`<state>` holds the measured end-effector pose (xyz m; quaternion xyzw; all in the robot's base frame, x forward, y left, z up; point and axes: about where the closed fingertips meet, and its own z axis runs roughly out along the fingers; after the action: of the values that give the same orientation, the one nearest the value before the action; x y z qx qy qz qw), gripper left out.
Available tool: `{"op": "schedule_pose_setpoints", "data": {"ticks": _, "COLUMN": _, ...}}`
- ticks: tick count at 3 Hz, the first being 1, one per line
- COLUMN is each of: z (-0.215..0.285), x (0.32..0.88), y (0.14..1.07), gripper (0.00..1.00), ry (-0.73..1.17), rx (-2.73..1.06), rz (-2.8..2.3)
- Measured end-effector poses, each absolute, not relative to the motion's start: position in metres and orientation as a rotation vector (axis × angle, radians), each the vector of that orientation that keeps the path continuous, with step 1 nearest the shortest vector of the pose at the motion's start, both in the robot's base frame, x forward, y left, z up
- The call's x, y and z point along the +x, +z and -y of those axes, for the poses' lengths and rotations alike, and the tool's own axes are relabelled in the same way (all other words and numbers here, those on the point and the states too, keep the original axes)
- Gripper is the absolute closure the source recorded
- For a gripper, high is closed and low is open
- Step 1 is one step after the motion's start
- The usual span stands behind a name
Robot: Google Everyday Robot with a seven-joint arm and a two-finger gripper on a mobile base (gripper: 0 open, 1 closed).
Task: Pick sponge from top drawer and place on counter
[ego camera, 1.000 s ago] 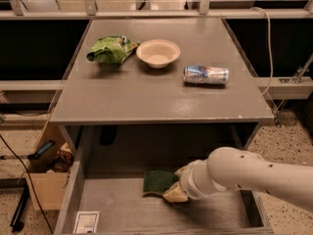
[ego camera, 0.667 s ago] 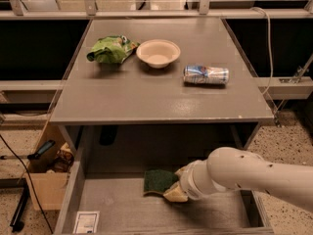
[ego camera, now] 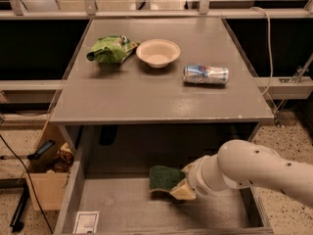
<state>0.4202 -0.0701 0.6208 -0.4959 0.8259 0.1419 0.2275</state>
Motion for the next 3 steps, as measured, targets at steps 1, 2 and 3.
{"op": "schedule_pose_setpoints", "data": {"ticks": 1, "z": 0.089, "x": 0.407, "y": 0.649, "gripper": 1.0, "ry": 0.383, "rx": -1.377, "rz": -2.274}}
{"op": "schedule_pose_setpoints", "data": {"ticks": 2, "z": 0.106, "x": 0.391, "y": 0.684, "gripper": 1.0, "ry": 0.369, "rx": -1.387, "rz": -2.246}}
{"op": "schedule_pose_setpoints", "data": {"ticks": 3, "z": 0.119, "x": 0.377, "y": 0.74, "gripper": 1.0, "ry": 0.306, "rx": -1.427, "rz": -2.164}}
